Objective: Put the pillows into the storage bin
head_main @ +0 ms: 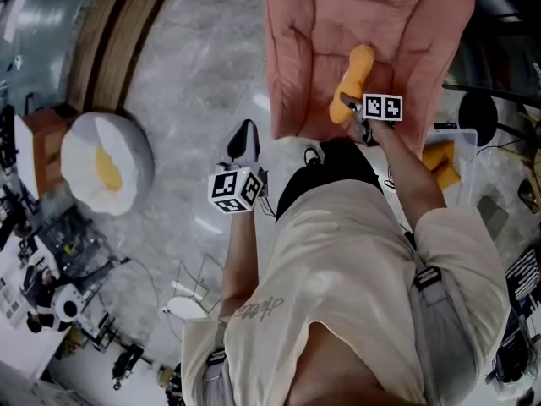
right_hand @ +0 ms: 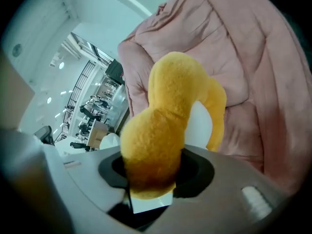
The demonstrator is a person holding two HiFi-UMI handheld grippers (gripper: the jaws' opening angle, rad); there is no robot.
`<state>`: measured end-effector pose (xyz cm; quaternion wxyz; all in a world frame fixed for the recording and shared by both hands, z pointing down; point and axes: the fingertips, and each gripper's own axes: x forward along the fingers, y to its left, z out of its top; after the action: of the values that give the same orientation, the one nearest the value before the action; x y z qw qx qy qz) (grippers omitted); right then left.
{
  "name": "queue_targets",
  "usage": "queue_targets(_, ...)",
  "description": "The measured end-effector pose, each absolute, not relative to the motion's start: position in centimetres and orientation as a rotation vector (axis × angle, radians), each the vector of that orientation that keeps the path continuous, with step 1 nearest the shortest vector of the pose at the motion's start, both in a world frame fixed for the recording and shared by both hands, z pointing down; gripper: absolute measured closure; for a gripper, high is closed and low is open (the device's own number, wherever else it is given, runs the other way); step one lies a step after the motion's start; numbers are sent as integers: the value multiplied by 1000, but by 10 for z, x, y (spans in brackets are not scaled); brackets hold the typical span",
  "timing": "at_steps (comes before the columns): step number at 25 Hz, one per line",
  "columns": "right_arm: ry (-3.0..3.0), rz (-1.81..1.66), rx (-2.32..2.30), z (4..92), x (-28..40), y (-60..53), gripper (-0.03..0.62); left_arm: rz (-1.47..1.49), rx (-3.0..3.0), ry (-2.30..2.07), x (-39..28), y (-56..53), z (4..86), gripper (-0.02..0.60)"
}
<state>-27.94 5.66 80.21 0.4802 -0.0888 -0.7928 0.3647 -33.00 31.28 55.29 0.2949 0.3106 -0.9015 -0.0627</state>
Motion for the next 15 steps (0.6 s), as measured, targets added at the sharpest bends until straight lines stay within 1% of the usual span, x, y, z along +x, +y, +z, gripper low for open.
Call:
queue_targets(10,-2164,934,-89,721,-187,30,413,-86,1089,-2412,-261,310,537,565)
queue_targets(15,-2282,846,-47,677,-146,13,411,-111,1215,-2367,-243,295,544,565)
